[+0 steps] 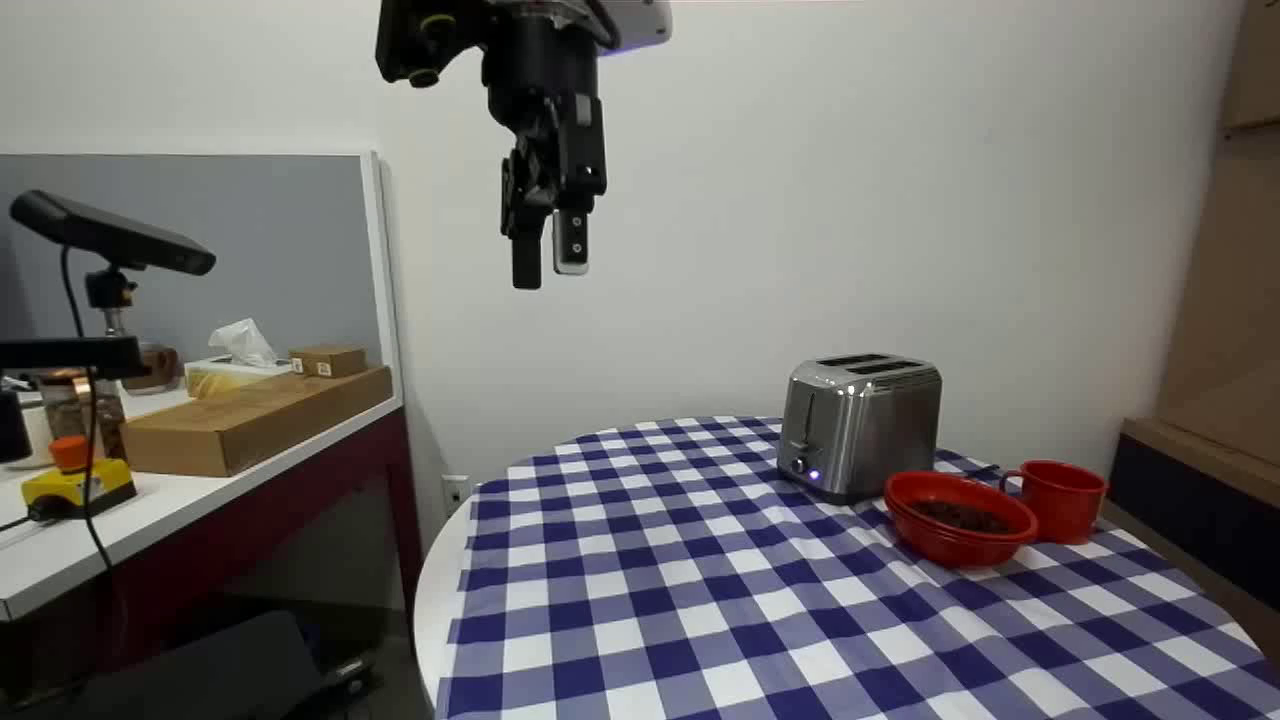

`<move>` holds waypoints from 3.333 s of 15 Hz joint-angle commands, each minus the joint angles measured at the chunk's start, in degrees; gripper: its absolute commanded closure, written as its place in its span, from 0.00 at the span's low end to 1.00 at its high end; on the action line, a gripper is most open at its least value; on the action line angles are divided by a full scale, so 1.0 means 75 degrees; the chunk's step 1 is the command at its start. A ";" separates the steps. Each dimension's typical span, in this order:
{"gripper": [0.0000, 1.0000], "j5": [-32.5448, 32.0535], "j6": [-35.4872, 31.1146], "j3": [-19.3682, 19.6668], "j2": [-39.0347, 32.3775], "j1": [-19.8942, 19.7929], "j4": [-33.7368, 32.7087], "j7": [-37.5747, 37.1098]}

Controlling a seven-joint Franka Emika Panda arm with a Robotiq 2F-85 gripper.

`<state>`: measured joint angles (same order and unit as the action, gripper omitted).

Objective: Release the lever on the toaster upwards

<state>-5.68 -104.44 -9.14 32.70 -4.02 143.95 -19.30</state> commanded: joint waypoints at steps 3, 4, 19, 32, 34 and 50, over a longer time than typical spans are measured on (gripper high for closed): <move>0.00 -0.0058 0.0016 0.0112 -0.0014 0.0127 -0.0013 -0.0053; 0.00 -0.0058 0.0016 0.0112 -0.0014 0.0127 -0.0013 -0.0053; 0.00 -0.2927 -0.4545 0.0372 -0.3226 -0.1069 -0.0335 -0.1311; 0.00 -0.3448 -0.7197 0.2130 -0.7719 0.0815 -0.3073 -0.3232; 0.00 -0.3384 -0.7506 0.2472 -0.8154 0.1284 -0.3438 -0.3497; 0.00 -0.2233 -0.8703 0.4950 -1.0837 0.3967 -0.5496 -0.4540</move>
<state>-25.01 -167.50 24.47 -44.13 22.77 106.23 -51.53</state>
